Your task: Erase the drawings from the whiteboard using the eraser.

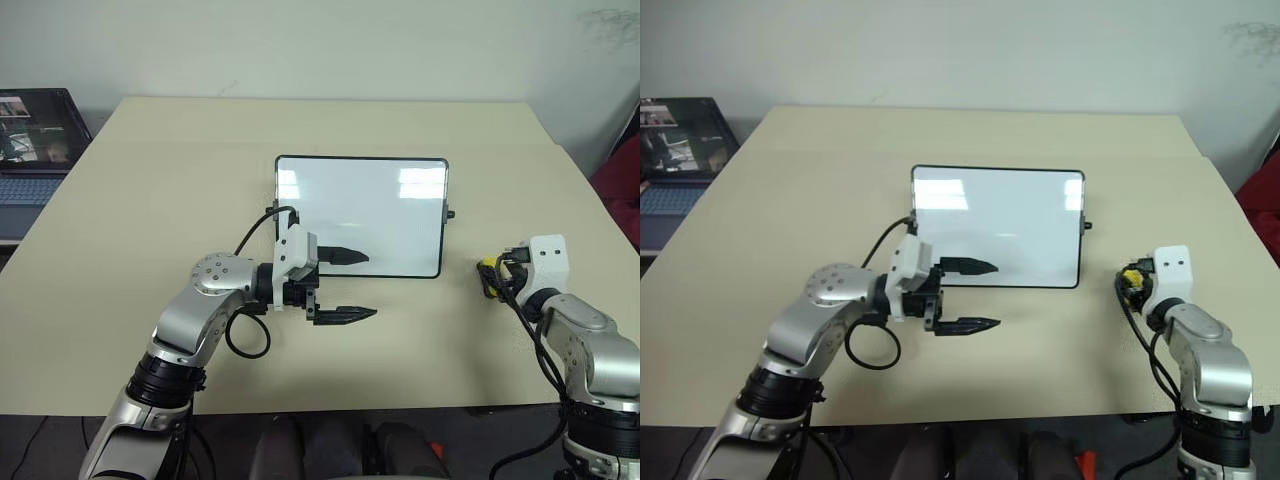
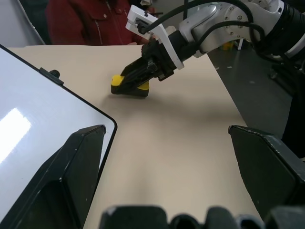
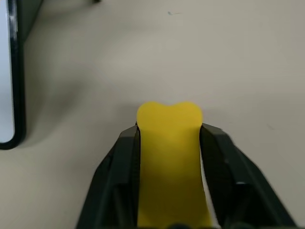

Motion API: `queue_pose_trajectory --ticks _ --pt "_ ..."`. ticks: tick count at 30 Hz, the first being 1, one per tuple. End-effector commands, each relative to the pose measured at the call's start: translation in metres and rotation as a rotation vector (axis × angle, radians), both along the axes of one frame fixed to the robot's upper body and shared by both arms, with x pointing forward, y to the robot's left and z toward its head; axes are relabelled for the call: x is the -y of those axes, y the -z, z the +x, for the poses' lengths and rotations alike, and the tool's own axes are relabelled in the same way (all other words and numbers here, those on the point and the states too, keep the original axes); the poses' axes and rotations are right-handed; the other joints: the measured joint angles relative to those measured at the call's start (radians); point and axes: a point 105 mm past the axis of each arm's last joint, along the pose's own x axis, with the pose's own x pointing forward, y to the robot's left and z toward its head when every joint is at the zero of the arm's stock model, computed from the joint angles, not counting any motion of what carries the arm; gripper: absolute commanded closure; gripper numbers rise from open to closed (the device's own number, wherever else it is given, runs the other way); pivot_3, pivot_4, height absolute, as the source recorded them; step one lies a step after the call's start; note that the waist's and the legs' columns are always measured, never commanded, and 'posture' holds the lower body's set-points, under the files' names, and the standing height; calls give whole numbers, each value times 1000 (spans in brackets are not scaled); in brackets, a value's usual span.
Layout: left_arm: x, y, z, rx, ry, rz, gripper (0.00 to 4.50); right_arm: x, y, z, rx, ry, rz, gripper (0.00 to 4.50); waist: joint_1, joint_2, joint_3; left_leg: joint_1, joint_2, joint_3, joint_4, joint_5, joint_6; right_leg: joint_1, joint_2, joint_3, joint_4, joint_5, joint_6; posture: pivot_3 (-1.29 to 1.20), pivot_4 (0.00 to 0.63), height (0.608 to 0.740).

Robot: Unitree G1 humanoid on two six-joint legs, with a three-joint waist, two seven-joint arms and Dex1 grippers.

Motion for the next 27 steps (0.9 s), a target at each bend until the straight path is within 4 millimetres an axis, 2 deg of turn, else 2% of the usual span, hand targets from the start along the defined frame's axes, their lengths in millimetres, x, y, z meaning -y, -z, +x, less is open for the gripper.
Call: queue_pose_trajectory --ticks 1,2,3,4,6,9,11,14,17,19,21,23,27 --pt "5 -11 -2 50 10 -17 0 6 -11 3 60 25 -9 1159 0 0 0 0 0 0 0 0 0 0 0 0 0 0 0 0 150 740" --pt "3 -10 -1 49 -3 -17 0 4 -16 2 81 24 -14 796 0 0 0 0 0 0 0 0 0 0 0 0 0 0 0 0 150 740" --pt "1 -8 0 50 -21 -17 0 1 -26 1 133 14 -34 773 0 0 0 0 0 0 0 0 0 0 0 0 0 0 0 0 150 740" --pt "-1 -7 1 52 -39 -18 0 -5 -37 -1 186 -13 -51 526 0 1 1 0 0 0 0 0 0 0 0 0 0 0 0 0 150 740" --pt "-8 -8 5 54 -92 -33 0 -28 -67 -8 336 -91 -73 36 -2 2 1 0 0 0 0 0 0 0 0 0 0 0 0 0 150 740" --pt "-19 -11 13 56 -198 -77 0 -54 -79 -22 428 -174 -90 36 -2 2 1 0 1 0 0 0 0 -1 1 1 0 0 1 0 150 740" --pt "-29 -11 16 56 -291 -113 0 -69 -71 -33 456 -222 -137 36 -1 2 1 0 1 -1 0 0 0 0 1 0 0 -1 1 0 150 740" --pt "-35 -10 17 55 -372 -148 0 -75 -59 -41 474 -222 -151 36 2 2 1 0 0 -1 0 0 0 1 0 0 -2 -1 1 0 150 740" --pt "-49 -9 18 63 -557 -243 0 -87 -32 -56 483 -220 -77 36 2 1 0 0 -1 0 1 0 0 1 -2 0 -1 -1 2 0 150 740" --pt "-59 -8 17 71 -669 -292 0 -90 -21 -68 511 -201 -43 36 2 0 -1 0 0 -1 0 0 0 2 -2 -1 -2 -1 2 0 150 740" --pt "-85 -4 20 127 -896 -353 0 -94 -3 -86 525 -188 -44 36 2 1 -1 0 0 -2 0 0 0 2 -2 -1 -2 -1 2 0 150 740" --pt "-104 0 18 185 -1045 -363 0 -94 5 -99 554 -170 -41 36 2 1 -1 1 0 -2 0 0 0 2 -2 -1 -2 -1 2 0 150 740" --pt "-130 16 12 220 -1238 -341 0 -89 19 -103 519 -130 16 36 -1 0 -1 2 1 -2 0 0 0 2 -5 -1 0 -2 4 0 150 740"
